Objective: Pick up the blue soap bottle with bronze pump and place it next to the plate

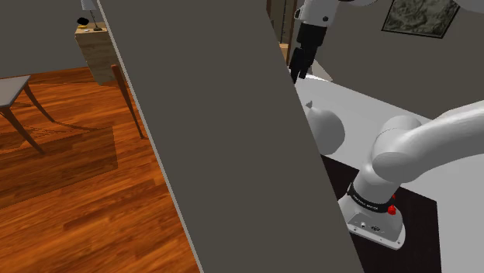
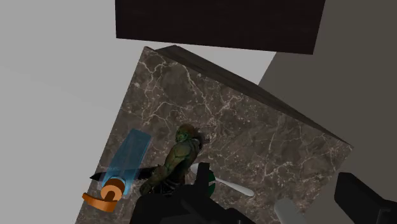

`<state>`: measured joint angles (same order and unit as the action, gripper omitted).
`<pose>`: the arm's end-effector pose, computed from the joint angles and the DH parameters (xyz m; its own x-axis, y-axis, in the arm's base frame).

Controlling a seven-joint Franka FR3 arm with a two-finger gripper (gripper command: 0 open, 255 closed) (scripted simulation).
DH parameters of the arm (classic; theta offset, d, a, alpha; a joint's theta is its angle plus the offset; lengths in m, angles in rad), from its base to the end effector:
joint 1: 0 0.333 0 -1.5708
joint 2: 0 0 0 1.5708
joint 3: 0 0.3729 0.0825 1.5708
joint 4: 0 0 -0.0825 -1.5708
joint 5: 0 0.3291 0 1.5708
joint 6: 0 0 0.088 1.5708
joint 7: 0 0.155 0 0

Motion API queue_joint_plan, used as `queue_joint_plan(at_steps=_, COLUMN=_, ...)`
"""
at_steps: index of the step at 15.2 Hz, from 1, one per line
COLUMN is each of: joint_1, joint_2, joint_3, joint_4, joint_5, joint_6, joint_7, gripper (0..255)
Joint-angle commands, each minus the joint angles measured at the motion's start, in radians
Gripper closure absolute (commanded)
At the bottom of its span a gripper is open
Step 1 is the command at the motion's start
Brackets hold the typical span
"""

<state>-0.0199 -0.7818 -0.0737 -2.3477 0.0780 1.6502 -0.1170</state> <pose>0.2249 -0.0183 0.5932 0.9947 0.0337 0.0967 0.0451 -0.9919 -0.1191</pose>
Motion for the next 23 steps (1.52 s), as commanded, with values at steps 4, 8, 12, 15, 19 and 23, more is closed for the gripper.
queue_joint_plan(at_steps=4, joint_1=-0.027, joint_2=0.047, joint_3=0.004, joint_4=-0.05, joint_5=-0.019, joint_6=0.108, joint_7=0.031, gripper=0)
queue_joint_plan(at_steps=8, joint_1=-0.064, joint_2=0.127, joint_3=0.005, joint_4=-0.099, joint_5=-0.046, joint_6=0.253, joint_7=0.076, gripper=0)
queue_joint_plan(at_steps=12, joint_1=-0.103, joint_2=0.224, joint_3=0.005, joint_4=-0.129, joint_5=-0.076, joint_6=0.395, joint_7=0.126, gripper=0)
queue_joint_plan(at_steps=15, joint_1=-0.133, joint_2=0.307, joint_3=0.002, joint_4=-0.139, joint_5=-0.1, joint_6=0.498, joint_7=0.166, gripper=0)
queue_joint_plan(at_steps=19, joint_1=-0.174, joint_2=0.427, joint_3=-0.003, joint_4=-0.135, joint_5=-0.136, joint_6=0.627, joint_7=0.226, gripper=0)
queue_joint_plan(at_steps=23, joint_1=-0.215, joint_2=0.555, joint_3=-0.011, joint_4=-0.112, joint_5=-0.178, joint_6=0.745, joint_7=0.293, gripper=0)
